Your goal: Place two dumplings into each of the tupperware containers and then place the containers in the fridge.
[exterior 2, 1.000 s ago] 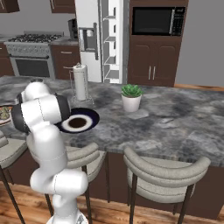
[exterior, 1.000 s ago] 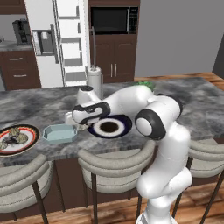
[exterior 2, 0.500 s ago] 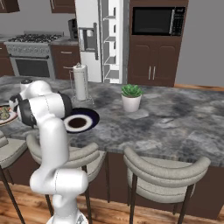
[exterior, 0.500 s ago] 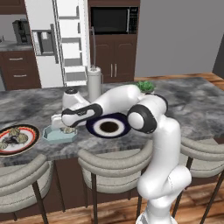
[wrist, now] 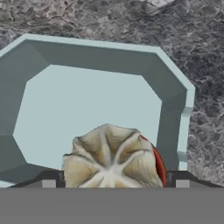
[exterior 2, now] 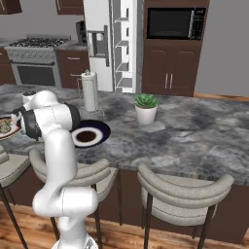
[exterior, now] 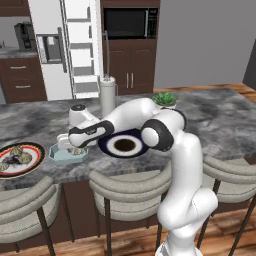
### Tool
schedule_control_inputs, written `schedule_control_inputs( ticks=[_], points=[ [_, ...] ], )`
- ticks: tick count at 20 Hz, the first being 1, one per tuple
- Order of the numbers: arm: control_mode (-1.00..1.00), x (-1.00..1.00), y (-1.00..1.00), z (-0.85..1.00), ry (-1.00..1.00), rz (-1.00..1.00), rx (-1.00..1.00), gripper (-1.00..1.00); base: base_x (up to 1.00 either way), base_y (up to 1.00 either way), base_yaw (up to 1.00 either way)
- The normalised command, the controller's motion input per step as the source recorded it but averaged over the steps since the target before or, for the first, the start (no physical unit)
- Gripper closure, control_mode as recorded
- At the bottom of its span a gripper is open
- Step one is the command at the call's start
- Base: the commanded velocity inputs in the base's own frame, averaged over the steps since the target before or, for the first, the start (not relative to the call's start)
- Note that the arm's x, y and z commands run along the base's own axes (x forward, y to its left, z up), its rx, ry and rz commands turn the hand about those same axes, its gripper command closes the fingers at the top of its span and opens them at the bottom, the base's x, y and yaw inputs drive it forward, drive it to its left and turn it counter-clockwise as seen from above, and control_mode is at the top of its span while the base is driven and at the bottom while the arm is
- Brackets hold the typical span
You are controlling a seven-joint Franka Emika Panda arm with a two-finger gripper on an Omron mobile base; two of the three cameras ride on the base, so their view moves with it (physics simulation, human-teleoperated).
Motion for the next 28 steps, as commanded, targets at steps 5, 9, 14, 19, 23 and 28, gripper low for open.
schedule_control_inputs(
  ticks=[5, 9, 14, 19, 23, 28],
  points=[
    [-1.00, 0.06, -0.01, 0.00, 0.00, 0.00, 0.00, -1.00, 0.00, 0.00, 0.00],
    [-1.00, 0.00, -0.21, 0.09, -0.03, 0.00, 0.00, -1.00, 0.00, 0.00, 0.00],
    [-1.00, 0.00, -0.34, 0.33, 0.00, 0.00, 0.01, -1.00, 0.00, 0.00, 0.00],
    [-1.00, -0.04, -0.70, 0.35, 0.01, 0.00, 0.01, -1.00, 0.00, 0.00, 0.00],
    [-1.00, -0.33, -0.97, 0.13, 0.00, 0.00, 0.00, -1.00, 0.00, 0.00, 0.00],
    [-1.00, -0.46, -1.00, 0.13, 0.00, 0.00, 0.00, -1.00, 0.00, 0.00, 0.00]
  ],
)
